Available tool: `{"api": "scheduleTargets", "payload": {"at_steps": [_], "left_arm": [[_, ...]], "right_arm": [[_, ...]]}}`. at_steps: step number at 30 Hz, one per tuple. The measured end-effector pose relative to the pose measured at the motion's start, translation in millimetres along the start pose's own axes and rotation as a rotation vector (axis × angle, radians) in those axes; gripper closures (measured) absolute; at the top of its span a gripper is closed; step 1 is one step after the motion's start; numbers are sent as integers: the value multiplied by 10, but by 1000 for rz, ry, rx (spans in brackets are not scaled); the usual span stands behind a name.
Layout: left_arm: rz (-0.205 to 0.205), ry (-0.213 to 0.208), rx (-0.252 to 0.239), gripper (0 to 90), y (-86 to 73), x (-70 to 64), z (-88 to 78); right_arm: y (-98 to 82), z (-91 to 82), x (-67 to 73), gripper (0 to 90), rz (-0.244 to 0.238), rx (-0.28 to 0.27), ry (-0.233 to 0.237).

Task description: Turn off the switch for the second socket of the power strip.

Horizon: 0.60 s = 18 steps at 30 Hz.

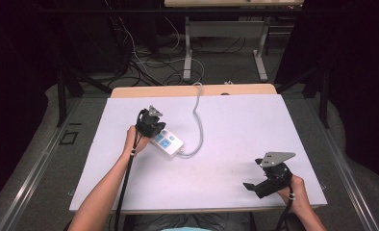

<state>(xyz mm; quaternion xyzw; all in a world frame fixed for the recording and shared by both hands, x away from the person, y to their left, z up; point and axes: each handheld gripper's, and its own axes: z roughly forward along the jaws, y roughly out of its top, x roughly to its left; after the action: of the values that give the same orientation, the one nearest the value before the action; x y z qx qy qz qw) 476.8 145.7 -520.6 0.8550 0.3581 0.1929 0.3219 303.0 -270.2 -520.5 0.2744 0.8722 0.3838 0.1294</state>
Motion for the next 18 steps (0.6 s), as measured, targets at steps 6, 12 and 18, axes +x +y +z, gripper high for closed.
{"api": "scheduleTargets", "payload": {"at_steps": [6,12,18], "left_arm": [[5,-9,16,899,-8,-19,23],[6,-16,30,899,-24,-27,55],[5,-17,34,899,-33,-22,70]], "right_arm": [[-1,10,0,23,1,-7,1],[-1,16,-1,23,3,-8,-1],[1,10,-2,24,5,4,3]]}}
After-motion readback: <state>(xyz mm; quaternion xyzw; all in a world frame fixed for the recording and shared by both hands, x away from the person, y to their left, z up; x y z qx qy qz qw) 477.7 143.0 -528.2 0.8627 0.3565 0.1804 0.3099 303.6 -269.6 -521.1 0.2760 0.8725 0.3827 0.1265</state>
